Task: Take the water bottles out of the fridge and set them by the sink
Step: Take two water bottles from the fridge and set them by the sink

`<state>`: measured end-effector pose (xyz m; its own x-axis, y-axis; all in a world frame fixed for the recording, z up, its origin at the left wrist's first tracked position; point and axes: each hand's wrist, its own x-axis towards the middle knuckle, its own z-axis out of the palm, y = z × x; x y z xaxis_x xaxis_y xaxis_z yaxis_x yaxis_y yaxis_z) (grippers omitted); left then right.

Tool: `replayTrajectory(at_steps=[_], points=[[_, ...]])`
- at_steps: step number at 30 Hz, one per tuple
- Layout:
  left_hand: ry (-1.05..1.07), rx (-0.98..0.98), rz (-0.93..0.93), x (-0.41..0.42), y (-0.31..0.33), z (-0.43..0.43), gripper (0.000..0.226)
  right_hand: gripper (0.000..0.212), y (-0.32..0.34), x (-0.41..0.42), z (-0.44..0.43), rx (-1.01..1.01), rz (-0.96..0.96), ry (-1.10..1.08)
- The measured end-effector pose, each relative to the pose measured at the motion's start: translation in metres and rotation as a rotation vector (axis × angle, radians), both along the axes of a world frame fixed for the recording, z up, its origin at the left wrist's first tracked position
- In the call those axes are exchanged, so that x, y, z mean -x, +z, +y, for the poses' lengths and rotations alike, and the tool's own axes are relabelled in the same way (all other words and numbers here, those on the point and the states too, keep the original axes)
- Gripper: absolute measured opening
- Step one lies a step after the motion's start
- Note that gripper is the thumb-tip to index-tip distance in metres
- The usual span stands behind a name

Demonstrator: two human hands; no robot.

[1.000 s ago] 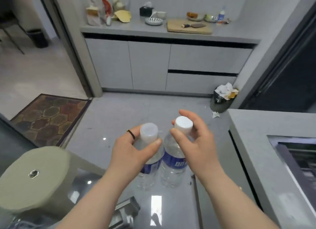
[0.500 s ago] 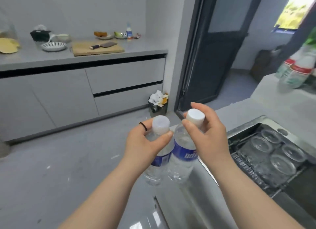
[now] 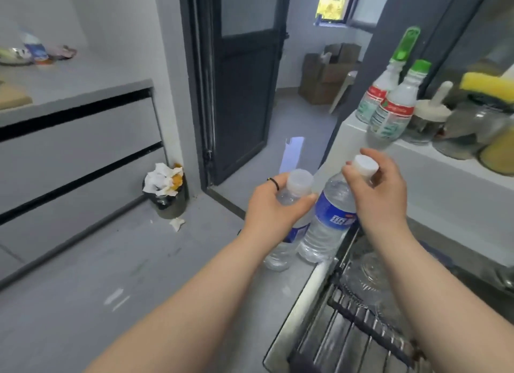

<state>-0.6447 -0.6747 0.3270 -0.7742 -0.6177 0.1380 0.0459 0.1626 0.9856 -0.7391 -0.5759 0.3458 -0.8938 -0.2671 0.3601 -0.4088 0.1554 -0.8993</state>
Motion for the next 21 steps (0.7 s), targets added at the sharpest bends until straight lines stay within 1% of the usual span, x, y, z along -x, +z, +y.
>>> replayTrajectory(at_steps=[2,6,8,11,17,21], points=[[-0.045,-0.019,0.004,0.028,0.002,-0.007,0.025,0.035,-0.001,0.027,-0.008,-0.023,0.008,-0.044],[-0.115,0.001,0.007,0.078,0.006,-0.014,0.036,0.037,-0.003,0.08,-0.024,-0.052,0.045,-0.136],[-0.121,-0.028,-0.005,0.101,0.006,-0.017,0.036,0.037,-0.007,0.106,-0.031,-0.077,0.052,-0.173],[-0.12,-0.036,0.006,0.127,0.006,-0.025,0.034,0.038,-0.009,0.132,-0.038,-0.06,0.03,-0.202],[-0.159,-0.037,0.01,0.168,0.002,-0.033,0.036,0.04,-0.011,0.165,-0.043,-0.078,0.05,-0.207],[-0.215,-0.012,0.037,0.175,-0.006,-0.029,0.036,0.045,-0.016,0.17,-0.04,-0.11,0.092,-0.196]])
